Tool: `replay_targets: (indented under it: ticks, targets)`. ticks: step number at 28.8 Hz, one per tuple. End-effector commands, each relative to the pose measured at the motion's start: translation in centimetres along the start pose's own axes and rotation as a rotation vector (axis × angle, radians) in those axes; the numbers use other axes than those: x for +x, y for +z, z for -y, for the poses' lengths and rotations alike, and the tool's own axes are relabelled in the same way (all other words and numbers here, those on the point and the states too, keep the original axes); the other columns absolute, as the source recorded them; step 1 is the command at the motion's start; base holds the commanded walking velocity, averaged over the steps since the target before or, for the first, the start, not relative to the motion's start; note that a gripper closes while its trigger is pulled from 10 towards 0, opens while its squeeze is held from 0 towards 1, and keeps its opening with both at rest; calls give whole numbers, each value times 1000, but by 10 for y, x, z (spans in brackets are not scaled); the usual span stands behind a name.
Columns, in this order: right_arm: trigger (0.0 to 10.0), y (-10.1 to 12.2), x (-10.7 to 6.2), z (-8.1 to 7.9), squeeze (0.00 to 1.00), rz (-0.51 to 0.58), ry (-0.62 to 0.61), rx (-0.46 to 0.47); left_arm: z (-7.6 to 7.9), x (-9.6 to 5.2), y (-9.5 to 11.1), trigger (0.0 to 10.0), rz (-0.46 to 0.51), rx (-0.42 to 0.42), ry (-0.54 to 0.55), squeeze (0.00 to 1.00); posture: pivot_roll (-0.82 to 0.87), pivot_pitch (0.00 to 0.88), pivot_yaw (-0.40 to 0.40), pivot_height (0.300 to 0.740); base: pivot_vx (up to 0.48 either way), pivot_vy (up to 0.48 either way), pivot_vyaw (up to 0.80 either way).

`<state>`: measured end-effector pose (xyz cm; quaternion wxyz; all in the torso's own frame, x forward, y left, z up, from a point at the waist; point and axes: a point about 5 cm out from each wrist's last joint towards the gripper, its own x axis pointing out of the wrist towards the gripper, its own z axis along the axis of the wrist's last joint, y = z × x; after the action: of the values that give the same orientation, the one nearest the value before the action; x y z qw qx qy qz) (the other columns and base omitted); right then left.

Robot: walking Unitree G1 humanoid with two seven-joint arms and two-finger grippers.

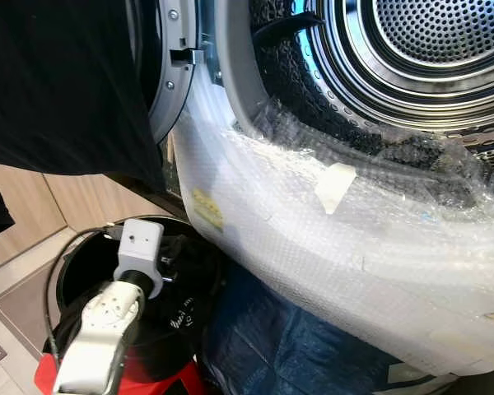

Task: Clothes washing

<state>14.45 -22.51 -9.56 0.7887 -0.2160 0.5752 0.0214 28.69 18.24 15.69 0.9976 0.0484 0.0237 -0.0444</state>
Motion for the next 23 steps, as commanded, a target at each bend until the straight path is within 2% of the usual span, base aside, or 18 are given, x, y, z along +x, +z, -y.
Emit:
replay_targets:
  ticks: [1,3,8,14,16,17,18,19,20,23]
  targets:
    - [10000,1,0,-2,0,2,-4,22,-6,-5,3,10000,-13,-70,-3,1000,152,135,-87,740,0,0,0]
    - [10000,1,0,-4,0,-5,1,47,-9,-6,3,10000,-27,-113,-32,1000,154,136,-87,740,0,0,0]
    - [10000,6,0,-5,0,8,-8,20,-15,-6,-1,10000,-77,-162,-154,1000,164,133,-87,740,0,0,0]
    - [10000,7,0,-5,0,17,-14,3,-31,-5,-12,10000,-106,-197,-175,1000,164,135,-95,740,0,0,0]
    - [10000,6,0,-6,0,14,-13,-6,-29,-1,-12,10000,-116,-112,-243,1000,169,137,-102,740,0,0,0]
    - [10000,6,0,-6,0,14,-11,-14,-28,3,-14,10000,-127,-34,-275,1000,176,131,-104,740,0,0,0]
    - [10000,6,0,-6,0,14,-11,-14,-28,3,-14,10000,-127,-34,-275,1000,176,131,-104,740,0,0,0]
    - [10000,5,0,-7,0,14,-10,-26,-32,9,-19,10000,-149,19,-259,1000,174,130,-104,740,0,0,0]
    - [10000,5,0,-7,0,13,-10,-27,-33,11,-20,10000,-153,32,-259,1000,174,130,-104,740,0,0,0]
    - [10000,3,0,-7,0,7,-18,4,-33,21,-10,10000,-117,45,-294,1000,153,126,-104,740,0,0,0]
